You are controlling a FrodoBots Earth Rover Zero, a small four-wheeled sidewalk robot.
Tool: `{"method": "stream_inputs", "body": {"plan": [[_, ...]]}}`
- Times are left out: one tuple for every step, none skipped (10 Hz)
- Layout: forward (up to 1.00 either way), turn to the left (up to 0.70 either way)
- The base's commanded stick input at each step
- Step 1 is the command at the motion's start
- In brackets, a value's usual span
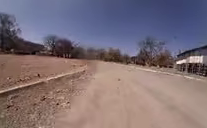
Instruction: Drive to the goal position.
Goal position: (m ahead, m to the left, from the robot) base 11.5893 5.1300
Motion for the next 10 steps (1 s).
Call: {"method": "stream_inputs", "body": {"plan": [[1.00,0.00],[1.00,0.00],[1.00,0.00],[1.00,0.00],[1.00,0.00],[1.00,0.00],[1.00,0.00],[1.00,0.00],[1.00,0.00],[1.00,0.00]]}}
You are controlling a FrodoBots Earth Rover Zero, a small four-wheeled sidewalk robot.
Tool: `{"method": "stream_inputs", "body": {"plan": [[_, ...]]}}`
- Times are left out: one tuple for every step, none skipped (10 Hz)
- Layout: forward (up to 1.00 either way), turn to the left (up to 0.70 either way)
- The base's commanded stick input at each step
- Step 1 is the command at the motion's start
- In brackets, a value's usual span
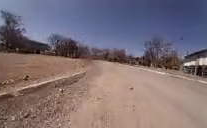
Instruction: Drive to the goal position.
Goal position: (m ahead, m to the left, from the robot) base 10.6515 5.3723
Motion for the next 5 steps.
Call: {"method": "stream_inputs", "body": {"plan": [[1.00,0.00],[1.00,0.00],[1.00,0.00],[1.00,0.00],[1.00,0.00]]}}
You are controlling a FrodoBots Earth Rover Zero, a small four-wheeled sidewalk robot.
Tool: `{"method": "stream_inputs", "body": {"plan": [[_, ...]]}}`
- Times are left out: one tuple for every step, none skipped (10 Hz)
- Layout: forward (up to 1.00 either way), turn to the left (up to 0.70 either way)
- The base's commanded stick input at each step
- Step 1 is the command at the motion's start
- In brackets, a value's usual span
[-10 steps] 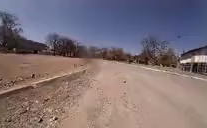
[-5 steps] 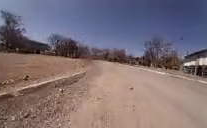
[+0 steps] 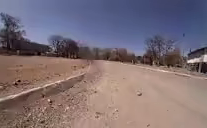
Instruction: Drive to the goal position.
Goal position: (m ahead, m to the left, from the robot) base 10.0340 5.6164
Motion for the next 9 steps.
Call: {"method": "stream_inputs", "body": {"plan": [[1.00,0.00],[1.00,0.00],[1.00,0.00],[1.00,-0.27],[1.00,-0.27],[1.00,-0.27],[1.00,-0.27],[1.00,-0.27],[1.00,-0.27]]}}
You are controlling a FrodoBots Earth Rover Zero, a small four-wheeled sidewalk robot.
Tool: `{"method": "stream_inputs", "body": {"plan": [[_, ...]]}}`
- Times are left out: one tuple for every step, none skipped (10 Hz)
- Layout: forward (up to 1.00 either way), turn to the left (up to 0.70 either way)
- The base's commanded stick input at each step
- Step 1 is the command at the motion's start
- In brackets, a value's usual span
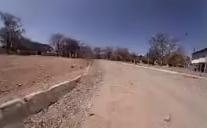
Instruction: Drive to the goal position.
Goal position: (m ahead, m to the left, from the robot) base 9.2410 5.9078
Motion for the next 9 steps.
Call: {"method": "stream_inputs", "body": {"plan": [[1.00,-0.27],[1.00,-0.27],[1.00,-0.27],[1.00,-0.27],[1.00,-0.27],[1.00,-0.27],[1.00,0.00],[1.00,0.00],[1.00,0.00]]}}
